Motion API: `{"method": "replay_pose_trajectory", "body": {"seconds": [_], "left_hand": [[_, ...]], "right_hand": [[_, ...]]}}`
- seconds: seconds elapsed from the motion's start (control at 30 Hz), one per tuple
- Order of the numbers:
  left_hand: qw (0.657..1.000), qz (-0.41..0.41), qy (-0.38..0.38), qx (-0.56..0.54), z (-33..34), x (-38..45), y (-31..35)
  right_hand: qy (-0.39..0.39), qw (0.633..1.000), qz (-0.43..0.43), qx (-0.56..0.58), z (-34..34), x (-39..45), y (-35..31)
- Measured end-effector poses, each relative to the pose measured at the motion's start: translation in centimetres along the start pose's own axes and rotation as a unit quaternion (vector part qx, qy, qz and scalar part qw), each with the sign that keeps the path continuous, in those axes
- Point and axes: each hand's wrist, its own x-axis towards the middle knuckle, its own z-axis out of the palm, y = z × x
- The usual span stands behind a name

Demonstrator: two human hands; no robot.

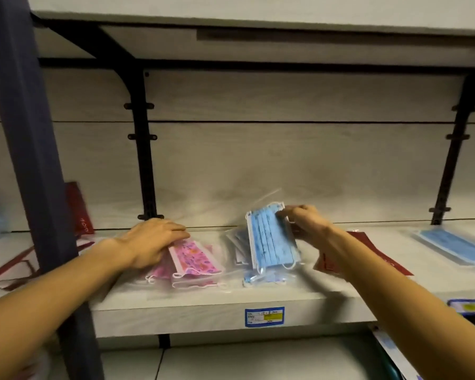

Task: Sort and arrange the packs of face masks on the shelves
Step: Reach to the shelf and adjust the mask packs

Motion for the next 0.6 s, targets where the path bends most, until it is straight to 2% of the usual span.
{"method": "replay_pose_trajectory", "body": {"seconds": [0.07, 0.1, 0.17, 0.23, 0.37, 0.47, 0.6], "left_hand": [[0.981, -0.074, -0.178, 0.004, -0.4, -0.1, -0.2], [0.965, -0.101, -0.242, 0.009, -0.6, 0.1, -0.5], [0.949, -0.144, -0.28, 0.004, -1.3, 0.8, -0.4], [0.963, -0.155, -0.219, -0.013, -2.1, 2.6, 0.3], [0.984, -0.119, -0.118, -0.062, -2.7, 8.4, 4.4], [0.99, -0.079, -0.065, -0.097, -2.5, 13.7, 9.8], [0.996, -0.005, 0.025, -0.089, -3.4, 20.2, 18.0]], "right_hand": [[0.012, 0.999, -0.003, 0.032, -1.3, -0.2, -0.6], [0.016, 0.999, -0.003, 0.04, -2.0, -0.3, -0.9], [0.021, 0.998, -0.002, 0.054, -3.2, -0.5, -1.2], [0.033, 0.997, 0.0, 0.063, -4.9, -0.5, -1.2], [0.054, 0.996, 0.017, 0.07, -10.5, -1.2, -0.5], [0.065, 0.994, 0.034, 0.077, -16.1, -1.9, 0.8], [0.13, 0.988, 0.063, 0.052, -24.9, -2.7, 3.3]]}}
